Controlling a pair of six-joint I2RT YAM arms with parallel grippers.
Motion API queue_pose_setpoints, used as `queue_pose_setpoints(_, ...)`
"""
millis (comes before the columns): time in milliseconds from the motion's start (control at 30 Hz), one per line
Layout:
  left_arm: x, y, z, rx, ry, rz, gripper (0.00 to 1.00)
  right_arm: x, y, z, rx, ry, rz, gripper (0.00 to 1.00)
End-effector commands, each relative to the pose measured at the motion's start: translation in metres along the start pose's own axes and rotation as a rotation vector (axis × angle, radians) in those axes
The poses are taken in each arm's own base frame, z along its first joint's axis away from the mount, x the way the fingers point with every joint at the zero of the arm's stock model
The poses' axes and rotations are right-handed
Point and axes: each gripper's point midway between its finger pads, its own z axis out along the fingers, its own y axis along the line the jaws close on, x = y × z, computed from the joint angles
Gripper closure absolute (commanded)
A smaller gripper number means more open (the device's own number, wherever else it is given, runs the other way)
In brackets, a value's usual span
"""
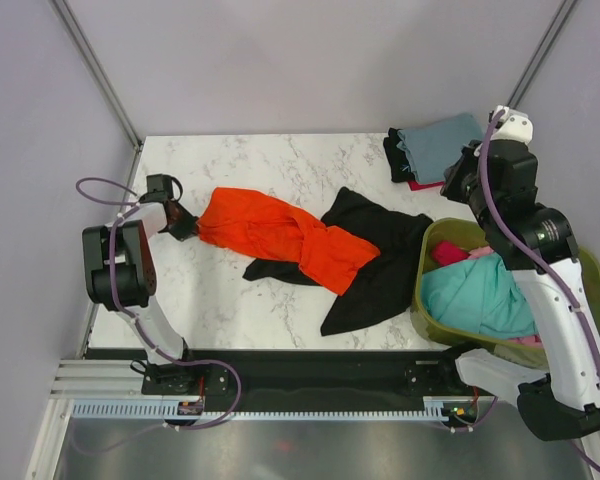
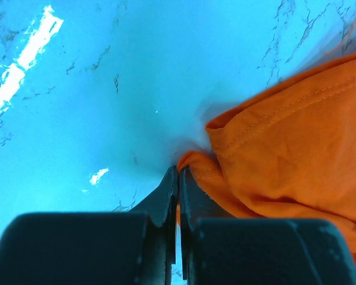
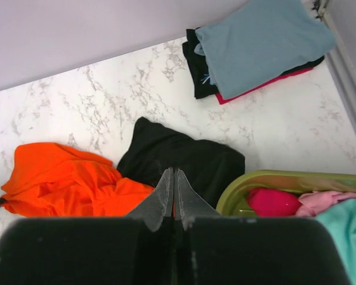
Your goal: Fold and stack the t-shirts
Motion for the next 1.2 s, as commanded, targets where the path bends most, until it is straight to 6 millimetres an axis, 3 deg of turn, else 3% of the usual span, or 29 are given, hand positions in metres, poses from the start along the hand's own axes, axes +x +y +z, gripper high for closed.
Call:
queue_pose_setpoints(0, 0.002, 0.015, 0.001, -0.041, -0.016, -0.032, 0.98, 0.0, -0.017, -0.008, 0.066, -0.006, -0.024, 1.0)
queue_pose_setpoints(100, 0.006, 0.008, -0.003, 0.004, -0.007, -0.041, 0.98, -0.01, -0.02, -0.01, 0.085, -0.032, -0.04, 0.98)
queue_pose_setpoints(133, 0.009, 0.004, -0.006, 0.025, -0.001, -0.038, 0.98, 0.0, -0.014, -0.001, 0.059, 0.009, -0.053, 0.74)
queue_pose_setpoints(167, 0.006, 0.0, -0.012, 0.046, -0.012, -0.035, 0.98, 0.018, -0.007, 0.009, 0.026, 0.073, -0.057, 0.58)
queue_pose_setpoints(200, 0.003, -0.006, -0.026, 0.073, -0.039, -0.02, 0.97, 0.042, 0.02, 0.015, -0.116, 0.17, -0.05, 0.37)
queue_pose_setpoints(233, -0.003, -0.011, -0.038, 0.093, -0.074, -0.007, 0.93, 0.062, 0.033, 0.026, -0.17, 0.244, -0.024, 0.29)
queue_pose_setpoints(267, -0.013, -0.02, -0.062, 0.13, -0.13, 0.015, 0.8, 0.097, 0.036, 0.039, -0.197, 0.33, -0.014, 0.21)
queue_pose_setpoints(300, -0.021, -0.024, -0.077, 0.144, -0.167, 0.017, 0.75, 0.104, 0.048, 0.049, -0.248, 0.327, 0.011, 0.11)
queue_pose_setpoints(367, -0.032, -0.031, -0.104, 0.168, -0.212, 0.03, 0.66, 0.14, 0.044, 0.072, -0.206, 0.404, 0.023, 0.05)
queue_pose_setpoints(400, -0.04, -0.038, -0.125, 0.188, -0.24, 0.055, 0.58, 0.145, 0.045, 0.082, -0.196, 0.411, 0.017, 0.02)
queue_pose_setpoints(433, -0.046, -0.043, -0.145, 0.209, -0.27, 0.073, 0.54, 0.163, 0.044, 0.098, -0.168, 0.462, 0.005, 0.02)
queue_pose_setpoints(500, -0.054, -0.05, -0.175, 0.218, -0.285, 0.142, 0.48, 0.168, 0.052, 0.116, -0.144, 0.463, -0.019, 0.02)
queue_pose_setpoints(533, -0.054, -0.054, -0.185, 0.239, -0.282, 0.17, 0.47, 0.182, 0.052, 0.132, -0.111, 0.493, -0.037, 0.02)
queue_pose_setpoints(600, -0.051, -0.055, -0.2, 0.24, -0.258, 0.256, 0.46, 0.179, 0.054, 0.152, -0.051, 0.469, -0.069, 0.02)
queue_pose_setpoints(633, -0.047, -0.054, -0.201, 0.242, -0.241, 0.276, 0.46, 0.197, 0.05, 0.169, -0.013, 0.512, -0.094, 0.02)
queue_pose_setpoints(667, -0.043, -0.053, -0.206, 0.251, -0.238, 0.304, 0.46, 0.191, 0.055, 0.18, -0.008, 0.501, -0.099, 0.02)
queue_pose_setpoints(700, -0.036, -0.048, -0.203, 0.25, -0.221, 0.355, 0.46, 0.212, 0.045, 0.196, 0.05, 0.543, -0.132, 0.02)
queue_pose_setpoints(767, -0.031, -0.04, -0.207, 0.24, -0.241, 0.388, 0.47, 0.218, 0.043, 0.212, 0.087, 0.548, -0.156, 0.02)
queue_pose_setpoints(800, -0.023, -0.031, -0.2, 0.205, -0.233, 0.382, 0.47, 0.222, 0.037, 0.219, 0.123, 0.548, -0.175, 0.02)
queue_pose_setpoints(833, -0.026, -0.032, -0.2, 0.202, -0.271, 0.382, 0.47, 0.234, 0.033, 0.23, 0.148, 0.566, -0.191, 0.02)
queue_pose_setpoints(900, -0.018, -0.033, -0.198, 0.234, -0.268, 0.395, 0.47, 0.253, 0.027, 0.243, 0.181, 0.596, -0.211, 0.02)
queue_pose_setpoints(967, -0.019, -0.034, -0.2, 0.238, -0.271, 0.403, 0.48, 0.258, 0.027, 0.251, 0.187, 0.603, -0.215, 0.02)
queue_pose_setpoints(1000, -0.021, -0.033, -0.203, 0.235, -0.287, 0.4, 0.48, 0.27, 0.025, 0.255, 0.199, 0.625, -0.223, 0.02)
queue_pose_setpoints(1033, -0.022, -0.034, -0.206, 0.24, -0.295, 0.402, 0.48, 0.269, 0.025, 0.259, 0.204, 0.616, -0.232, 0.02)
queue_pose_setpoints(1167, -0.019, -0.035, -0.209, 0.256, -0.298, 0.401, 0.48, 0.293, 0.019, 0.267, 0.218, 0.667, -0.256, 0.08)
